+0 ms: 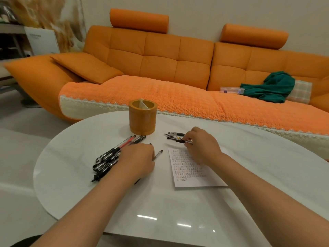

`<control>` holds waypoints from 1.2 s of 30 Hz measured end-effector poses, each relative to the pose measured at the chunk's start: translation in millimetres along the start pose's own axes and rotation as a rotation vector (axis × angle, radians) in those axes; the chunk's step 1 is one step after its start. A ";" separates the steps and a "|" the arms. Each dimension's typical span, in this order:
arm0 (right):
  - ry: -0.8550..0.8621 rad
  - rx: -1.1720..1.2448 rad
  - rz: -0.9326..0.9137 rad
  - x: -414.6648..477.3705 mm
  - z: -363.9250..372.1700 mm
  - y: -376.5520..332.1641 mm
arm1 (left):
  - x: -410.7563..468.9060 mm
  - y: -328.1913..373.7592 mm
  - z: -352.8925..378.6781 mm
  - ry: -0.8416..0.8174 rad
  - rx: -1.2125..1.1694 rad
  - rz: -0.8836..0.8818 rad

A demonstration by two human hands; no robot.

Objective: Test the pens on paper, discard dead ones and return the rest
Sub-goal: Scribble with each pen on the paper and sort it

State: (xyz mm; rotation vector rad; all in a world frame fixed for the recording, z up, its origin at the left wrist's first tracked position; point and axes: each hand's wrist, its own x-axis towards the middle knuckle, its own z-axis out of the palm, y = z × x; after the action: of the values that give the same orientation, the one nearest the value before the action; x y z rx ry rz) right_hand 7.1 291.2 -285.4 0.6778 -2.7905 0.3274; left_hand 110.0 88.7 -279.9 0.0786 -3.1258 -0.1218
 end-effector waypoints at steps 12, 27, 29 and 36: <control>-0.029 -0.154 -0.008 26.5 9.4 -4.4 | 8.1 -6.7 -2.1 0.030 -0.355 0.012; 0.035 0.176 -0.240 -42.3 -9.6 -16.0 | 6.6 16.6 -6.9 0.131 -0.484 0.175; 0.037 0.205 -0.208 -49.8 -9.7 -5.7 | 5.3 20.6 -6.5 0.121 -0.451 0.200; 0.069 0.207 -0.056 -73.1 -11.6 32.7 | 5.5 16.8 -6.2 0.036 -0.324 0.187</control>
State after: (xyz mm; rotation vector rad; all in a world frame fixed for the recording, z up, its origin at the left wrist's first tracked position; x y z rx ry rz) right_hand 56.7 353.2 -300.9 0.7728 -2.6898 0.6231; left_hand 103.8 104.6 -272.4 -0.2113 -3.0097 -0.6094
